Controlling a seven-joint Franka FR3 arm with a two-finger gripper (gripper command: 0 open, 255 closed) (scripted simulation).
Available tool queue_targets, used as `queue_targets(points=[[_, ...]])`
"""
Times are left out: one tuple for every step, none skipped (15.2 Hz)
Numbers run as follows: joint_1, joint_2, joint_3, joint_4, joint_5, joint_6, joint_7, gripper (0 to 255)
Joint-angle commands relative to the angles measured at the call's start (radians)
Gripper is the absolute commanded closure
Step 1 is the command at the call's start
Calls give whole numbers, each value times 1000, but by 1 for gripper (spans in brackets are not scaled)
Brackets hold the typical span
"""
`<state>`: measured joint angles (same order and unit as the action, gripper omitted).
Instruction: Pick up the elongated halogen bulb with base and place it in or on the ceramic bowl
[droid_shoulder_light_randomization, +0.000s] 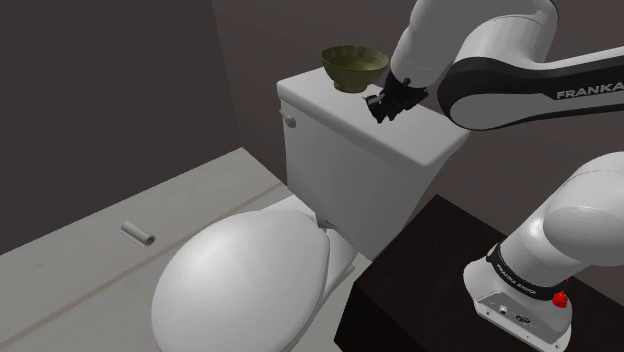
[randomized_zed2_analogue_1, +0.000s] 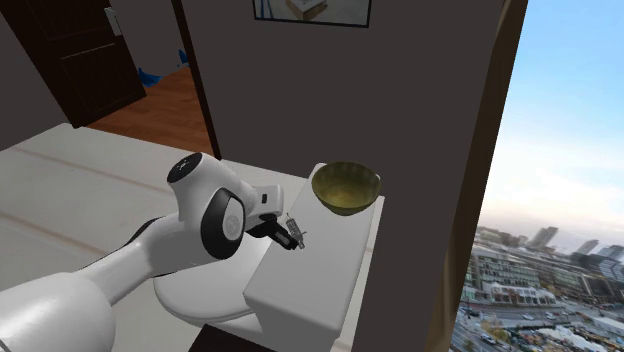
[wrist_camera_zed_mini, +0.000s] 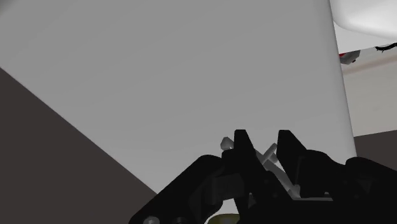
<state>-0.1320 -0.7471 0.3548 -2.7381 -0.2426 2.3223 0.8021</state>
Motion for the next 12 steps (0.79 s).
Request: queue_targets(points=[[0, 1, 0, -1, 0, 0, 0, 255], [0, 0, 0, -1, 0, -1, 0, 255], [0, 0, -1, -1, 0, -1, -1, 255], [0, 1, 0, -1, 0, 0, 0, 255], [2, -4, -4, 9, 2, -14, -6, 255], [3, -8, -7, 19, 5, -28, -12, 255], [5, -12, -11, 30, 7, -42, -19, 255], [7, -16, -14, 40, 9, -56, -25, 255], [8, -19, -17, 51, 10, -70, -30, 255], [9, -22, -20, 62, 12, -83, -36, 255], [10, -25, -23, 73, 14, -97, -42, 255], [11, -28, -26, 85, 15, -110, -47, 255]])
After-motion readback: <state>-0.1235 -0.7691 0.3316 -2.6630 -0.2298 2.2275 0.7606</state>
